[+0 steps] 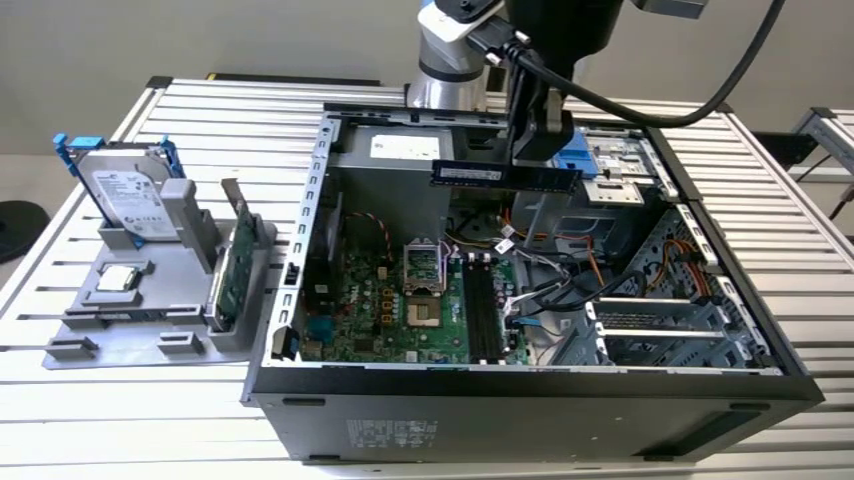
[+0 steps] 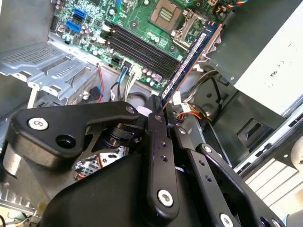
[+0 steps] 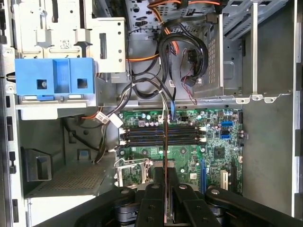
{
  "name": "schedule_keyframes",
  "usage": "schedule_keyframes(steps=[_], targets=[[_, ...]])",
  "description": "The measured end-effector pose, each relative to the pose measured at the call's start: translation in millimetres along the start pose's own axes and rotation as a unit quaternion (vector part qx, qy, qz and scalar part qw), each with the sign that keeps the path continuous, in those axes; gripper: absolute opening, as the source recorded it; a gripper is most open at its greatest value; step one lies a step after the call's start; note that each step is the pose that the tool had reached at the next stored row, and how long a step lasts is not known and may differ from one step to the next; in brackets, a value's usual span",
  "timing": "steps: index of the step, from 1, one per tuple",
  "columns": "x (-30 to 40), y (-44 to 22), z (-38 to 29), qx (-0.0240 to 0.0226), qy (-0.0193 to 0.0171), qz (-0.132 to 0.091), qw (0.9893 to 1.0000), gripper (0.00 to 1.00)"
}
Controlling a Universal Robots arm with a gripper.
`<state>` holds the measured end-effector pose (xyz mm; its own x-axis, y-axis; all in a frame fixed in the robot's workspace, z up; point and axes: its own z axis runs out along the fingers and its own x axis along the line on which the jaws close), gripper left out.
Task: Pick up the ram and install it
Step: 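Insert the ram into the slot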
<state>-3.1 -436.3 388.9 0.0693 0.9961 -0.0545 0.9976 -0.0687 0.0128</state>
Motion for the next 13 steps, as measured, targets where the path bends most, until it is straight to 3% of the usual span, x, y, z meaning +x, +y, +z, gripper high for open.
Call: schedule_keyframes(steps=[13], targets=[[11.5,0.9,1.5,0.0,0.0,0.0,1.0,0.0]])
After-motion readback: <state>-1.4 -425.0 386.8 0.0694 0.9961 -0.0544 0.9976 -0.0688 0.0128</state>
